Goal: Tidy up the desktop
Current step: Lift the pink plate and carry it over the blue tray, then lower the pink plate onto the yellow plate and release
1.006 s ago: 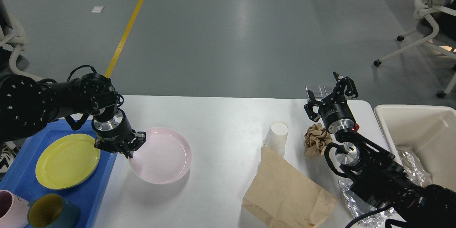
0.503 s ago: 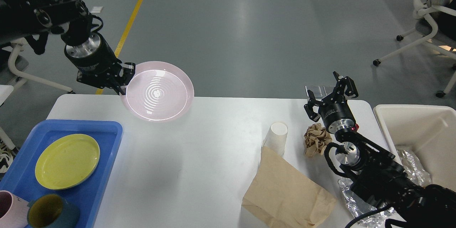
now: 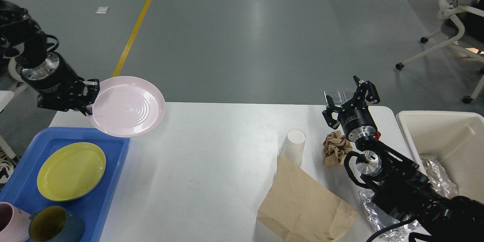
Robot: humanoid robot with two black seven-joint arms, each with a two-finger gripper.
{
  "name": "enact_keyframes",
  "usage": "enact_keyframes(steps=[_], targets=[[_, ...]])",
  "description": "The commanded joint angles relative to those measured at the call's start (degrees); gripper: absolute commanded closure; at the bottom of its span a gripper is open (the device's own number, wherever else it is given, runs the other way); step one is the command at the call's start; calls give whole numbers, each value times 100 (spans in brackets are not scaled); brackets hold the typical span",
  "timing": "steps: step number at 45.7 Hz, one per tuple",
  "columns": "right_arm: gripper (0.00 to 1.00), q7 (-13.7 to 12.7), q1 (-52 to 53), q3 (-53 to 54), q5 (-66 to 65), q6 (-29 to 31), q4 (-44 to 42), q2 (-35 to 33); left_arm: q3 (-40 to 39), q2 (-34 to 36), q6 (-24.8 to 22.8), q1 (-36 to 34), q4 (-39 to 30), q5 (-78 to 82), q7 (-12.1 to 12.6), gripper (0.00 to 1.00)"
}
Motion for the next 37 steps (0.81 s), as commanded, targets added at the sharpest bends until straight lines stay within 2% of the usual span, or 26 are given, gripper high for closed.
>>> enact_keyframes(steps=[1,16,28,37], targets=[[0,0,-5,0,0,0,0,0,-55,208,1,615,504,-104,0,100],[0,0,-5,0,0,0,0,0,-416,454,1,1889,1260,-376,-8,100],[0,0,3,0,0,0,0,0,-442,524,1,2434,1866,-385,-8,100],[0,0,-5,0,0,0,0,0,-837,489,1,2953,2315,-376,35,100]])
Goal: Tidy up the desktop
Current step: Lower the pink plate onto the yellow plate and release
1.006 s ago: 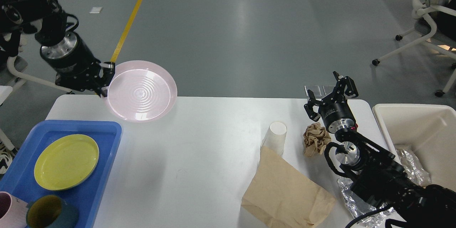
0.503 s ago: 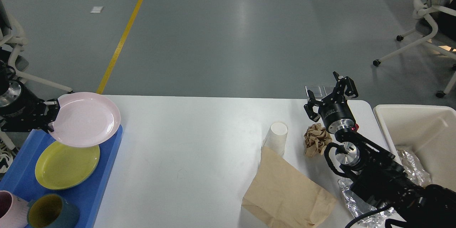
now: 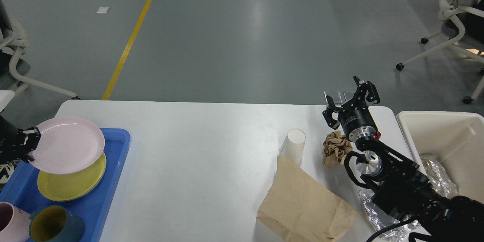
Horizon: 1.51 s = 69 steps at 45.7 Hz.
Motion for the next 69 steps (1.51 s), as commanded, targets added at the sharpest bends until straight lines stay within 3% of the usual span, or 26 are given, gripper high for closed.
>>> enact_keyframes(steps=[1,26,39,50,55,57,63,69], targets=[[0,0,-1,0,0,0,0,0,-181,-31,0,272,214,9,27,100],[0,0,-1,0,0,0,0,0,-243,-93,0,474,223,17,18,97],[0,0,-1,0,0,0,0,0,-234,-84,0,483,223,17,18,88],[0,0,-1,0,0,0,0,0,-252,-93,0,483,223,17,-8,46],[0,0,-1,0,0,0,0,0,-637,-127,0,553,223,17,-25,18],[0,0,-1,0,0,0,0,0,-892,-198,208,649,223,17,-25,8],[0,0,-1,0,0,0,0,0,-1543,-382,586,773,223,79,71,5],[0,0,-1,0,0,0,0,0,-1614,-444,578,746,214,96,80,4]])
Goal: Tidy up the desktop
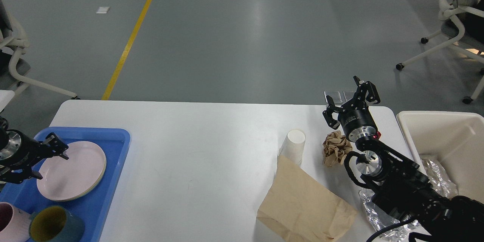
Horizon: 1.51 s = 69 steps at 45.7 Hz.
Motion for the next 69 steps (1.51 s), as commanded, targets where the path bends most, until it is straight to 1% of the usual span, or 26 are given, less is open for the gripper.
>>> enact_keyframes(steps=[1,2,4,7,10,12,14,17,24,25,29,30,33,37,43,45,46,48,50,54,55,57,60,69], targets=[[0,0,-2,0,0,0,0,0,-109,-70,20,-22,-4,14,-27,4],[0,0,-2,0,0,0,0,0,-127,-114,12,-22,-13,-12,-80,4],[0,0,7,0,0,0,0,0,-231,-263,-6,-31,-13,-39,-72,4],[0,0,-2,0,0,0,0,0,-609,-404,3,-5,-13,-48,-81,4],[0,0,7,0,0,0,0,0,-1223,-413,99,13,5,-65,-90,4],[0,0,-2,0,0,0,0,0,-1811,-413,108,39,-4,-74,-89,4],[0,0,-2,0,0,0,0,0,-2453,-413,134,153,-4,-74,-90,4],[0,0,-2,0,0,0,0,0,-3533,-387,152,512,5,-92,-116,4],[0,0,-2,0,0,0,0,0,-6705,-404,205,1216,5,-109,-362,4],[0,0,-2,0,0,0,0,0,-7275,-430,222,1321,14,-109,-388,4],[0,0,-2,0,0,0,0,0,-8789,-571,231,1577,5,-109,-467,4],[0,0,-2,0,0,0,0,0,-9341,-719,231,1664,5,-109,-476,4],[0,0,-2,0,0,0,0,0,-9995,-843,231,1683,5,-109,-476,4],[0,0,7,0,0,0,0,0,-10392,-844,231,1665,5,-118,-476,4],[0,0,-2,0,0,0,0,0,-10454,-879,231,1665,5,-118,-494,4],[0,0,-2,0,0,0,0,0,-10480,-879,240,1656,-4,-144,-581,4],[0,0,-2,0,0,0,0,0,-10489,-870,240,1656,5,-171,-686,4],[0,0,7,0,0,0,0,0,-10515,-861,293,1648,5,-250,-993,4],[0,0,-2,0,0,0,0,0,-10515,-861,441,1630,5,-276,-1397,4],[0,0,7,0,0,0,0,0,-10463,-879,933,1569,-4,-259,-2197,4],[0,0,-2,0,0,0,0,0,-10410,-887,1021,1551,-4,-250,-2338,4],[0,0,-2,0,0,0,0,0,-10401,-905,1162,1533,-13,-224,-2506,4],[0,0,-2,0,0,0,0,0,-10401,-923,1198,1454,-39,-224,-2559,4],[0,0,-2,0,0,0,0,0,-10401,-1028,1365,910,-48,-215,-2533,4]])
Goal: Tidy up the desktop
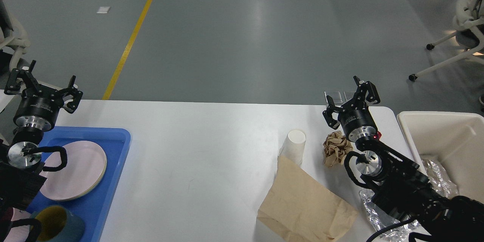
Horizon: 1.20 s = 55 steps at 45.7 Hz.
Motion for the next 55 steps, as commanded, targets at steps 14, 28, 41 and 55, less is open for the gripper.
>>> enact_keyframes(steps=[14,28,41,55], targets=[[0,0,-1,0,0,0,0,0,309,-481,574,-1066,-14,15,-54,4],[0,0,-1,0,0,0,0,0,714,-604,425,-952,-14,15,-90,4],[0,0,-1,0,0,0,0,0,714,-754,-305,-548,-14,15,-81,4],[0,0,-1,0,0,0,-9,0,705,-894,-314,-354,-14,15,-98,4]])
